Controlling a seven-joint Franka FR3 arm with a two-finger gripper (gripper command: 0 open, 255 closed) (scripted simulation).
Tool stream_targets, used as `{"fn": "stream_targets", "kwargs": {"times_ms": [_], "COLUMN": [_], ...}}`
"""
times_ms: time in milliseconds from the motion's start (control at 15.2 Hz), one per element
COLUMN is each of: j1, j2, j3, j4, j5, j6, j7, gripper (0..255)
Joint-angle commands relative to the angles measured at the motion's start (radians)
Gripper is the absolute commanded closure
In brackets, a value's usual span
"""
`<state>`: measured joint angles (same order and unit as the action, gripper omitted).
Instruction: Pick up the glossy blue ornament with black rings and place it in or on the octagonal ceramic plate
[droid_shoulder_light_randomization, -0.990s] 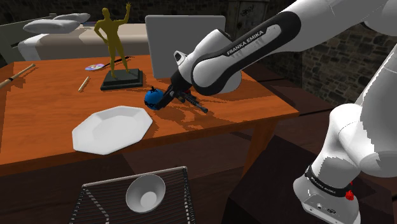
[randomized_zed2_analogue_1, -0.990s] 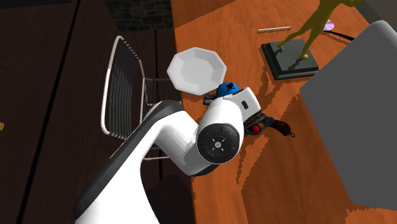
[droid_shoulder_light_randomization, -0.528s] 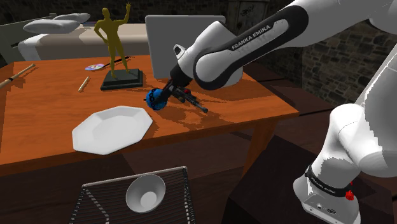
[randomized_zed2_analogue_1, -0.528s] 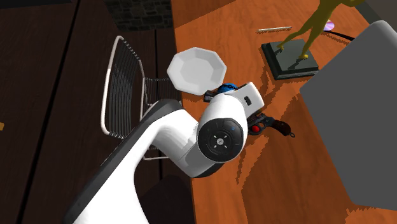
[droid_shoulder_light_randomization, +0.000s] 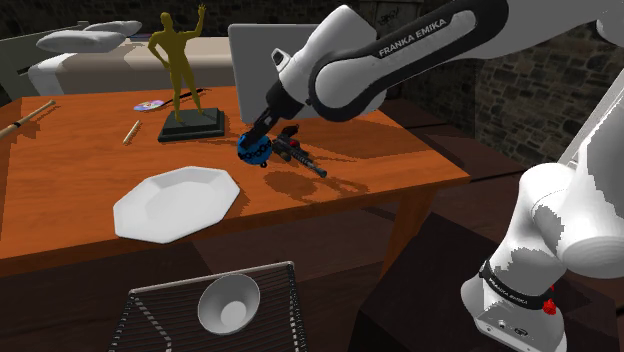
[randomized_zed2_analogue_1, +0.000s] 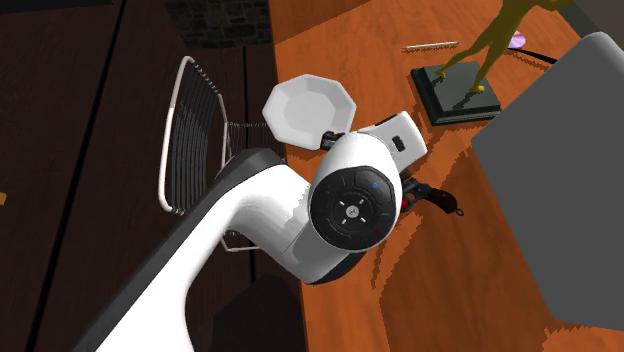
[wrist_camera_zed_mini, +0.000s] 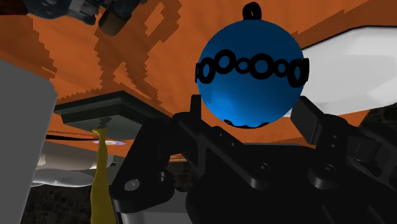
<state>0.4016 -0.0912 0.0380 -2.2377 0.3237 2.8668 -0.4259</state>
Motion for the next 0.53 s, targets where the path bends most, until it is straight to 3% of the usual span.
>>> {"fn": "stream_targets", "kwargs": {"times_ms": [0, 198, 462], "j1": [-0.005, -0.010, -0.006], "j2": [-0.012, -0.023, 0.044], "j3": [0.002, 0.004, 0.072], "j4": [0.016, 0.032, 0.087], "j5": [-0.021, -0.037, -0.181], "j6": [-0.027, -0.054, -0.029], "j7": [0.021, 0.036, 0.226], "gripper": [255, 255, 255]}}
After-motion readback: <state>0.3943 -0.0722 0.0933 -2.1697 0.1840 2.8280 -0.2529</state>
